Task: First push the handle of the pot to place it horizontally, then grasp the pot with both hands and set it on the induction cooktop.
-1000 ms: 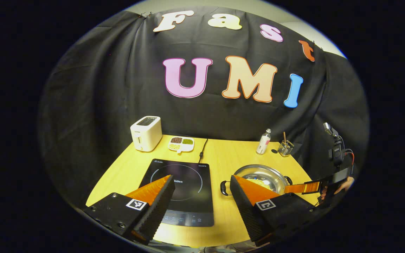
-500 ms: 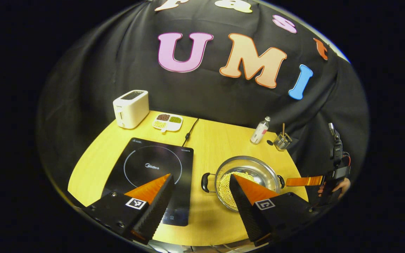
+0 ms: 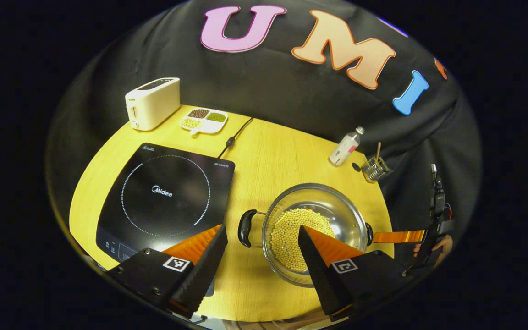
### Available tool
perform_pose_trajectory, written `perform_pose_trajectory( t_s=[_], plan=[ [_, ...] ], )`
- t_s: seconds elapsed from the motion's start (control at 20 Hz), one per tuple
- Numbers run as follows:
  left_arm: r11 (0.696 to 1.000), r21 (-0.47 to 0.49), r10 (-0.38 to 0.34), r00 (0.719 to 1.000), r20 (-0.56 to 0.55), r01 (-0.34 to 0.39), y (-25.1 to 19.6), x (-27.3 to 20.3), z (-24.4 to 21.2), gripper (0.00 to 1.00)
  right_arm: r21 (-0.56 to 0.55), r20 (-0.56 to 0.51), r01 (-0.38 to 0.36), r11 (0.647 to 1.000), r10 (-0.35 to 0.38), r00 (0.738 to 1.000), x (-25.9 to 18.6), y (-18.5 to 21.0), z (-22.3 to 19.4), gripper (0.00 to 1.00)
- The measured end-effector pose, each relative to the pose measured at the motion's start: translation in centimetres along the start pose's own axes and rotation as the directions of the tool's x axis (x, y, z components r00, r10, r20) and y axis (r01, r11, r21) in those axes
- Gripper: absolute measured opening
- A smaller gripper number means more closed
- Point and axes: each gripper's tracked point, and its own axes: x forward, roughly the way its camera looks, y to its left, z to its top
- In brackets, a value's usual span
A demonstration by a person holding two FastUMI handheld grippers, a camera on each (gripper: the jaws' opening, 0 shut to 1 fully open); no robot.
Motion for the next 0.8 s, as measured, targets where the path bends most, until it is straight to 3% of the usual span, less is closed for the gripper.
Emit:
perform_pose_trajectory(
  t_s=[0.1, 0.2, 0.35, 0.5, 0.55, 0.8],
  plan=[
    [1.0, 0.001, 0.008, 0.999, -0.039, -0.008, 0.3, 1.4, -0.5, 0.96, 0.015, -0.024, -0.017, 1.0, 0.018, 1.0, 1.1, -0.2, 0.5, 0.98],
    [1.0, -0.01, 0.002, 0.996, -0.086, -0.003, 0.4, 2.9, -1.3, 0.96, 0.021, -0.052, -0.03, 0.999, 0.031, 0.998, 1.9, -0.4, 0.2, 0.94],
    [1.0, -0.013, -0.002, 0.99, -0.142, 0.0, 0.6, 4.9, -2.0, 1.0, 0.028, -0.096, -0.041, 0.999, 0.044, 0.994, 3.2, -0.6, 0.2, 1.0],
    [1.0, -0.027, -0.014, 0.98, -0.199, 0.009, 0.4, 6.6, -3.0, 0.96, 0.023, -0.141, -0.056, 0.998, 0.059, 0.988, 4.4, -0.8, -0.3, 1.0],
    [0.999, -0.031, -0.019, 0.977, -0.215, 0.013, 0.4, 7.1, -3.3, 0.96, 0.024, -0.152, -0.063, 0.998, 0.066, 0.986, 4.8, -0.7, -0.2, 0.93],
    [0.999, -0.041, -0.019, 0.965, -0.26, 0.008, 0.9, 9.1, -3.8, 0.95, 0.053, -0.196, -0.111, 0.992, 0.119, 0.973, 6.4, 0.3, -0.4, 0.89]
  ],
)
